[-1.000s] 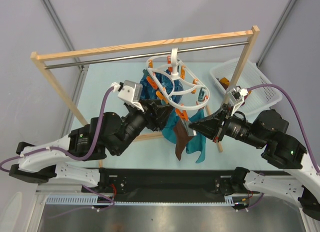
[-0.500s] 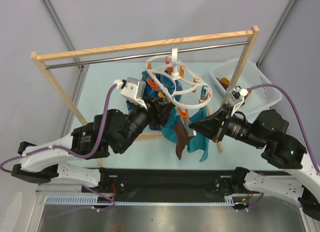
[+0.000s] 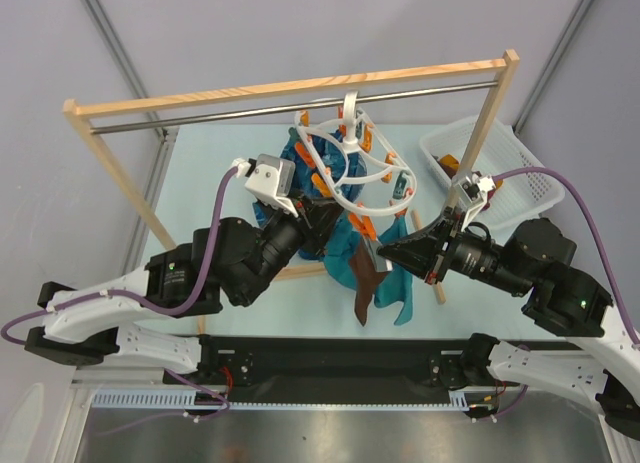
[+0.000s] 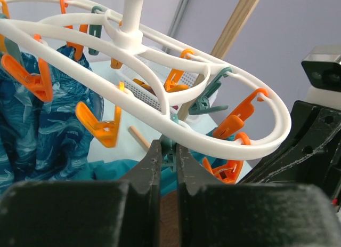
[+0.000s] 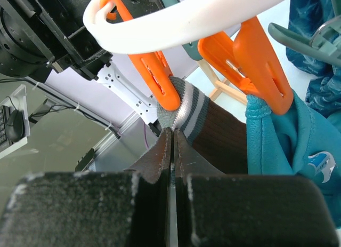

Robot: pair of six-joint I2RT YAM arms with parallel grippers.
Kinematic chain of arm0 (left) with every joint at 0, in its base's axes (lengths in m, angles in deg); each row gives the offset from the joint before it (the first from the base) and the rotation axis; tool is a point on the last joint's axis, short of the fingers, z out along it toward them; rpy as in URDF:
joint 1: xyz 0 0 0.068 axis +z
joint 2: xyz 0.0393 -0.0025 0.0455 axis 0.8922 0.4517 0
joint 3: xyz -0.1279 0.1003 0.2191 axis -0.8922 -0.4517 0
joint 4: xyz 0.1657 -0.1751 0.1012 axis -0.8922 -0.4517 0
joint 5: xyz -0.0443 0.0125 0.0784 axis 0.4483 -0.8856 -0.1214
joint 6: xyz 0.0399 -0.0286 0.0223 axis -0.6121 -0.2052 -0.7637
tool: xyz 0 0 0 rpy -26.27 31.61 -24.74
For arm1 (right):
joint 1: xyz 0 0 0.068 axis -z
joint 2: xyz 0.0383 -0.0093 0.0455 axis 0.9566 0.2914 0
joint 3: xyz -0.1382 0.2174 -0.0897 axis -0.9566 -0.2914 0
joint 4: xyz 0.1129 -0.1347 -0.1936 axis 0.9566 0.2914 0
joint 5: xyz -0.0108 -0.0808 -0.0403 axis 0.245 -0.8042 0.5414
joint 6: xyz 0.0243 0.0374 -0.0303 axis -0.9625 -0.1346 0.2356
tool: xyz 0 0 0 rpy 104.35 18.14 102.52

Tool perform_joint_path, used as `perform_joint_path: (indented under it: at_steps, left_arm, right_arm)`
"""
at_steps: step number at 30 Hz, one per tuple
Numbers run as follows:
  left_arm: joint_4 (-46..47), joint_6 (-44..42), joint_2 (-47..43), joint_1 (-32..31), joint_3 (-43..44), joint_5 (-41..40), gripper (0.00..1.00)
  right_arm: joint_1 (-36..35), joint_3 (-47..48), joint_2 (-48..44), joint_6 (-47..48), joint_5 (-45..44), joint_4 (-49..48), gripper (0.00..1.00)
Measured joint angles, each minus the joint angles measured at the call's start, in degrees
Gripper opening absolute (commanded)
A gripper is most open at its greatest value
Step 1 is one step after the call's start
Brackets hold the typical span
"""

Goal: Clip the socks to the hanger
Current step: Open the clamp at the hanger.

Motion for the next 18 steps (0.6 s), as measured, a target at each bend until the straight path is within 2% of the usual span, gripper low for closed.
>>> perform_joint_path:
  at_steps: [1,3,8,9,11,12,15,18]
  left_arm:
    - [-0.09,0.04,0.0,0.0,0.0,-0.02,0.0]
    - [-0.24,0.15,0.0,0.0,0.0,-0.09,0.0]
    - [-0.7,0.63,0.0,0.0,0.0,-0.17,0.0]
    - [-0.81,0.66,0.0,0.0,0.0,-0.17,0.0]
    - [-0.92,0.74,0.0,0.0,0.0,-0.17,0.0]
    - [-0.92,0.96,0.0,0.0,0.0,-0.17,0.0]
    - [-0.98,1.07,0.0,0.0,0.0,-0.17,0.0]
    - [-0.98,1.07,0.0,0.0,0.0,-0.17,0.0]
  right_arm:
    - [0.0,0.0,0.0,0.0,0.0,0.09,0.02]
    - [0.0,0.0,0.0,0.0,-0.02,0.22,0.03]
    - [0.0,0.13,-0.02,0.02,-0.48,1.2,0.26]
    - [0.0,0.24,-0.02,0.02,-0.74,1.62,0.37]
    - [0.02,0.57,-0.09,0.13,-1.51,2.67,0.51]
    - [0.0,0.72,-0.13,0.11,-1.84,3.06,0.64]
    - [0.0,1.46,-0.7,0.46,-3.56,5.51,0.7]
    - [0.0,2.8,-1.75,0.57,-5.97,8.7,0.68]
